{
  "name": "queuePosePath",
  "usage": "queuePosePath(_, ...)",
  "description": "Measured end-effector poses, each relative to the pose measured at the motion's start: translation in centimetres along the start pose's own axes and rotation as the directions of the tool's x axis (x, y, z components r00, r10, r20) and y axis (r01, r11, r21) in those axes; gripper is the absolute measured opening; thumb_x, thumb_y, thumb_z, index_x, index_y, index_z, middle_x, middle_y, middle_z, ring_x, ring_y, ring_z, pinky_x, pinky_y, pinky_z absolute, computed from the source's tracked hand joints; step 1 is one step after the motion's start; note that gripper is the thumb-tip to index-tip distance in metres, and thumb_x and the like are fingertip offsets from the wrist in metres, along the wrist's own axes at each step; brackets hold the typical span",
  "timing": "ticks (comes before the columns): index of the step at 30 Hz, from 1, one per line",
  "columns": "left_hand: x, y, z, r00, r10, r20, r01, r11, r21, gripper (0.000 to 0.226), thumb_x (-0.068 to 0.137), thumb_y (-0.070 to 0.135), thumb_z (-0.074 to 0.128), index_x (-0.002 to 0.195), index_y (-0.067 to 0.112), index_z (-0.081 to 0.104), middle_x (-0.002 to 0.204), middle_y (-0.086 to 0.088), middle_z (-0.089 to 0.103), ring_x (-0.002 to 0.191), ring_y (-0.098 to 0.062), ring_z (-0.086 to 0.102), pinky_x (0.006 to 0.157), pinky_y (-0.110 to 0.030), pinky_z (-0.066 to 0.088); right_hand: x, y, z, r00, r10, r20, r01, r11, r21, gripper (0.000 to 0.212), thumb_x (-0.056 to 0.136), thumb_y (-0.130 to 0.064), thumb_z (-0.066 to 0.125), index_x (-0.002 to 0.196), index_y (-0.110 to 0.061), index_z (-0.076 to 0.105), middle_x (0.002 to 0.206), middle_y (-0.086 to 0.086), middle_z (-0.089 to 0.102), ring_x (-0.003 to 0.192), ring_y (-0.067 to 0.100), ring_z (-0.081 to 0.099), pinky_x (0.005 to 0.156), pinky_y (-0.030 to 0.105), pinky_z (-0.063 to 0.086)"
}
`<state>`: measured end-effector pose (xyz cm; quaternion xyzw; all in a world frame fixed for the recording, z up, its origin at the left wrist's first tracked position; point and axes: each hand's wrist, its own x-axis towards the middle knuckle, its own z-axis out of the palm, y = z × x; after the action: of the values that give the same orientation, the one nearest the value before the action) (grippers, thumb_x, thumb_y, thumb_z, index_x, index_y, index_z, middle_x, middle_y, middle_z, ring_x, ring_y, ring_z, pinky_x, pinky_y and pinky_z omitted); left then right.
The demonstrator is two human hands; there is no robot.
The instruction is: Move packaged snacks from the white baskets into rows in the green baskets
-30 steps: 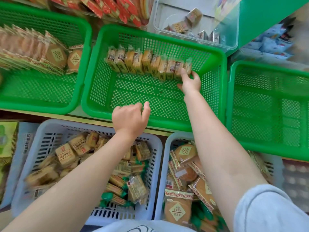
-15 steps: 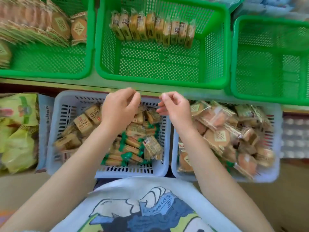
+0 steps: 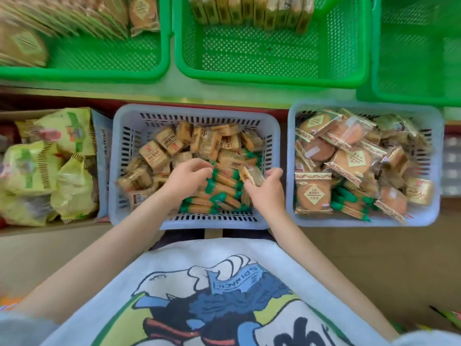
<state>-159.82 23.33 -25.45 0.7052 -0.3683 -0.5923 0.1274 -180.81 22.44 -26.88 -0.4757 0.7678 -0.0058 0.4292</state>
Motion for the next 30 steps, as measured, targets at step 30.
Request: queuePosePath(30,-0.9,-1.0,-2.9,0.966,-0.253,-0.05,0.165,0.756,-0.633,0.039,0.086,0.043,0.075,0.113,0.016,0.07,0.109,-0.001,0.074,0.096,-0.016,0.066,0.085,-0.032,0.053,2.5,-5.6,0.0,0.989,0.105,0.105,-0.141,0.88,0.453,0.053,0.087,-0.037,0.077,0.13,-0.013,0.057,0.121,-0.004,0.061,0.102,0.016,0.061,0.087,0.035,0.054)
